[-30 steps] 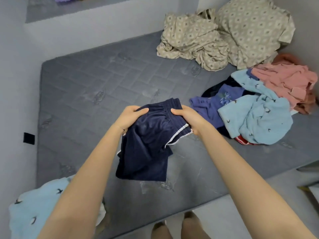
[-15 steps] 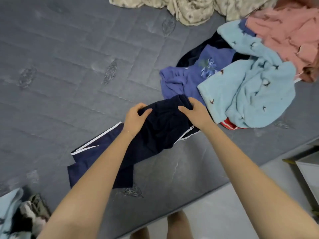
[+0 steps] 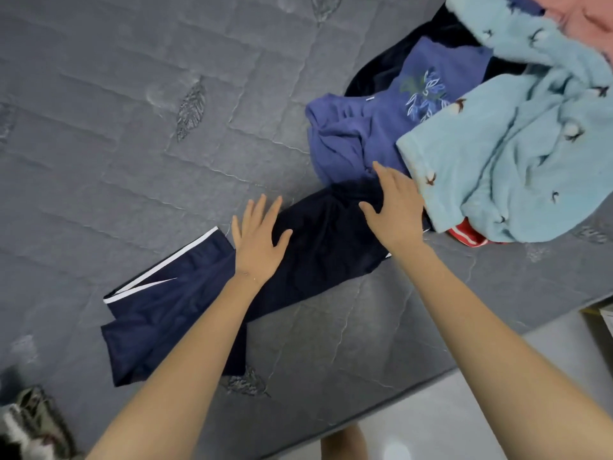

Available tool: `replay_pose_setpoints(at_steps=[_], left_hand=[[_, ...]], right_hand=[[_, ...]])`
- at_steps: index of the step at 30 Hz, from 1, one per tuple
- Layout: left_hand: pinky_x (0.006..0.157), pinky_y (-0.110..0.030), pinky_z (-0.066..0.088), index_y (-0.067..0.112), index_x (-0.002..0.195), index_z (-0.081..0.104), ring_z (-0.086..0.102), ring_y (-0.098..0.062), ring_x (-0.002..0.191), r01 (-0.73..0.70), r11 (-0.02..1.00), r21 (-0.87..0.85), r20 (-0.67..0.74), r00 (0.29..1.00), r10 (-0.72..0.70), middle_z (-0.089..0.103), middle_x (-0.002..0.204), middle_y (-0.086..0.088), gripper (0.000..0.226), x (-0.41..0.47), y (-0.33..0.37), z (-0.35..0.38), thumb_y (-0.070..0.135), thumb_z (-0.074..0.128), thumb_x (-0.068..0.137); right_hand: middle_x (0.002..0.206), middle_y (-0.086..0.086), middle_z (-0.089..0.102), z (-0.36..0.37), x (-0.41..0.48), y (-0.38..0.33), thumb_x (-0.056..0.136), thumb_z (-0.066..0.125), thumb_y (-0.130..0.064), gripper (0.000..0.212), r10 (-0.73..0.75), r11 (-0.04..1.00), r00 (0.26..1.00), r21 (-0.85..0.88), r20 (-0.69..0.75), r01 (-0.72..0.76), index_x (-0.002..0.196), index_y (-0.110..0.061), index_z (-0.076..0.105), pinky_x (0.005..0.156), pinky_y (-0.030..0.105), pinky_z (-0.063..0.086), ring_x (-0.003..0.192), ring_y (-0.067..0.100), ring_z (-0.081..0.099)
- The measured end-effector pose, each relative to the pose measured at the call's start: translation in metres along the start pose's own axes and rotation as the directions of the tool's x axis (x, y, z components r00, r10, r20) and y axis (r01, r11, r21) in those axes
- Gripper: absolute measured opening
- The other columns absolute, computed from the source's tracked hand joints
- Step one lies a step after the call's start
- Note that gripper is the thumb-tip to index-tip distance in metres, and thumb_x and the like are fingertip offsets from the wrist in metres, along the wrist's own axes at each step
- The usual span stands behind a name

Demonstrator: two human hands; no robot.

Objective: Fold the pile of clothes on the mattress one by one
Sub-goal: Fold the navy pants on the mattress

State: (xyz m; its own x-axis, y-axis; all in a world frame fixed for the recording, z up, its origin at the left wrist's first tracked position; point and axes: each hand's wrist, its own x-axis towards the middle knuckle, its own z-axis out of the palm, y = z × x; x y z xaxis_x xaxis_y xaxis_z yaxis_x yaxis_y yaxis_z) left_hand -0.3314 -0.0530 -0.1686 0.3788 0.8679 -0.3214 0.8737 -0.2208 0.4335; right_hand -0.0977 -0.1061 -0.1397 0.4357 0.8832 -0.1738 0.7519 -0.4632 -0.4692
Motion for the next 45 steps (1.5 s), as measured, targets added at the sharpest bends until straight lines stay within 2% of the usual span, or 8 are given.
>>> replay_pose_setpoints(at_steps=[9,19,25,31,34,37,40,45], left_hand=[[0.117,-0.052,0.001,0.021,0.152,0.025,0.010,-0.029,0.148,0.108,0.978,0.180,-0.049,0.994,-0.101,0.018,0.160,-0.008,0.061,-0.068,-0.128,-0.034,0.035,0.051,0.098],[0.116,-0.049,0.008,0.017,0.146,0.041,0.023,-0.028,0.145,0.315,0.948,0.049,-0.166,0.938,-0.303,0.034,0.153,-0.010,0.043,-0.114,-0.252,-0.030,0.016,0.041,0.102],[0.093,-0.045,0.042,-0.001,0.117,0.061,0.057,-0.041,0.102,0.174,0.979,-0.106,-0.184,0.964,-0.192,0.063,0.110,-0.021,0.029,-0.117,-0.294,-0.036,-0.007,0.056,0.089],[0.101,-0.044,0.039,0.004,0.094,0.055,0.050,-0.024,0.073,-0.049,0.998,-0.035,-0.245,0.969,0.039,0.055,0.074,-0.012,0.007,-0.135,-0.294,-0.047,-0.002,0.053,0.092],[0.053,-0.032,0.044,0.015,0.100,0.045,0.053,-0.025,0.054,-0.098,0.995,-0.023,-0.300,0.950,0.087,0.056,0.063,-0.009,0.007,-0.139,-0.283,-0.059,0.019,0.041,0.096],[0.048,-0.025,0.032,0.024,0.097,0.043,0.053,-0.022,0.048,-0.043,0.995,-0.087,-0.301,0.954,0.015,0.057,0.061,-0.002,0.014,-0.143,-0.280,-0.071,0.036,0.039,0.094],[0.050,-0.029,0.040,0.018,0.089,0.053,0.055,-0.015,0.055,0.045,0.960,-0.276,-0.170,0.981,-0.095,0.059,0.064,0.004,0.031,-0.142,-0.288,-0.078,0.049,0.054,0.091],[0.062,-0.028,0.037,0.012,0.079,0.062,0.050,-0.014,0.067,0.064,0.993,-0.100,0.152,0.987,-0.049,0.048,0.066,0.005,0.033,-0.148,-0.313,-0.081,0.042,0.061,0.091]], right_hand=[[0.158,0.007,0.023,0.077,-0.046,-0.109,0.094,0.055,-0.041,0.070,-0.187,0.974,0.955,-0.085,0.232,0.212,0.153,-0.026,0.020,0.119,0.047,0.006,0.148,0.029,0.010],[0.161,0.002,0.014,0.165,-0.086,-0.160,0.096,0.049,-0.046,0.070,-0.247,0.939,0.874,-0.118,0.417,0.322,0.154,-0.028,0.015,0.119,0.045,-0.004,0.149,0.023,0.001],[0.159,0.001,0.023,0.198,-0.101,-0.183,0.095,0.052,-0.046,0.065,-0.329,0.904,0.806,-0.081,0.493,0.419,0.151,-0.023,0.029,0.118,0.042,-0.011,0.149,0.020,0.007],[0.150,0.002,0.040,0.224,-0.117,-0.224,0.097,0.047,-0.047,0.057,-0.408,0.898,0.783,0.054,0.469,0.436,0.147,-0.020,0.037,0.119,0.039,-0.007,0.144,0.020,0.025],[0.118,0.004,0.064,0.234,-0.115,-0.237,0.095,0.055,-0.041,0.038,-0.468,0.873,0.750,0.110,0.468,0.476,0.125,-0.018,0.061,0.118,0.038,0.009,0.119,0.022,0.052],[0.081,0.002,0.065,0.231,-0.113,-0.246,0.093,0.062,-0.030,0.023,-0.472,0.881,0.791,0.253,0.389,0.401,0.086,-0.009,0.067,0.084,0.037,0.045,0.080,0.020,0.059],[0.076,-0.009,0.061,0.222,-0.112,-0.248,0.092,0.063,-0.027,0.017,-0.468,0.875,0.816,0.306,0.339,0.374,0.083,-0.012,0.065,0.066,0.029,0.038,0.072,0.009,0.053],[0.077,-0.003,0.064,0.209,-0.114,-0.251,0.093,0.061,-0.034,0.018,-0.338,0.927,0.857,0.296,0.389,0.232,0.092,-0.017,0.066,0.062,0.030,0.042,0.068,0.012,0.054]])
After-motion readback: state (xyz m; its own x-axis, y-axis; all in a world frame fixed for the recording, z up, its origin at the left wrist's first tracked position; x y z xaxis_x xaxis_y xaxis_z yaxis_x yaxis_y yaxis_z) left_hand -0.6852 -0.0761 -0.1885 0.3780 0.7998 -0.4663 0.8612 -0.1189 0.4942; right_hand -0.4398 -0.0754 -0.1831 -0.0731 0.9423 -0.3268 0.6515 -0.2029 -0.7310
